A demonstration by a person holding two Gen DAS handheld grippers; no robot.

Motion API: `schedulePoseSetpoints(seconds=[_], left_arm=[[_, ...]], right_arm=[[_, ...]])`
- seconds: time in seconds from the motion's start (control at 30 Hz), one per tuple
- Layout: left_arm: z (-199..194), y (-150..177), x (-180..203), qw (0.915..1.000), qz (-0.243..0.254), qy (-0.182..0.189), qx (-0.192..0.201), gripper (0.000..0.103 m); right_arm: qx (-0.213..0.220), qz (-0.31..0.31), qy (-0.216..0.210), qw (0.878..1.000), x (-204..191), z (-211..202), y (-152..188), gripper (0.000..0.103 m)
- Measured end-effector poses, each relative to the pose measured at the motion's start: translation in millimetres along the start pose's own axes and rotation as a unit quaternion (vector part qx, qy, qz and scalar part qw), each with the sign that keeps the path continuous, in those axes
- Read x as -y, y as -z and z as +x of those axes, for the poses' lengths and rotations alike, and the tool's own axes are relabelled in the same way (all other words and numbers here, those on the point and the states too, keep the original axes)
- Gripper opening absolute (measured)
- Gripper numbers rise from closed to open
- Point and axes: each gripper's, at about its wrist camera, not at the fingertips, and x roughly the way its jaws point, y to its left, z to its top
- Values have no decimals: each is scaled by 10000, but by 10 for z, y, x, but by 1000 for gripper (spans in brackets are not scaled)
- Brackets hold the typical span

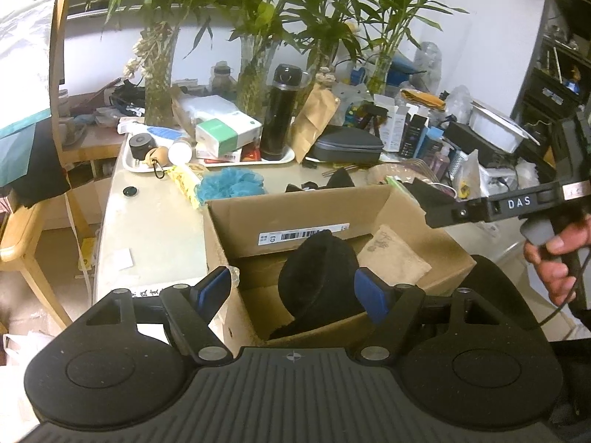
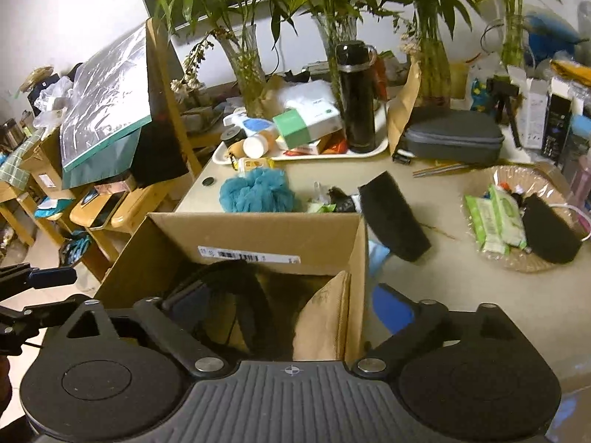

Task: Organize soft objects
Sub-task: 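Lower the beige pouch into the box and open the right tool, then move the right tool toward the black foam sponge strip on the desk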

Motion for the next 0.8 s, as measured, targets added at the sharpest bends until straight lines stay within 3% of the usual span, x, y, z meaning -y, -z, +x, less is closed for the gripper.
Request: schedulePoseSetpoints(seconds=[0.13, 0.43, 0.8], left_arm=[[14, -8, -5, 10000, -21, -14, -65, 73], [92, -40, -80, 9993, -197, -254, -186, 73], [156, -70, -81, 9995, -192, -212, -127, 73]], right_arm=[[-38, -23, -29, 10000, -6, 28, 15, 103], [-121, -82, -5, 9999, -31, 96, 42, 103], [-130, -158, -9, 9998, -34, 189, 34, 103]])
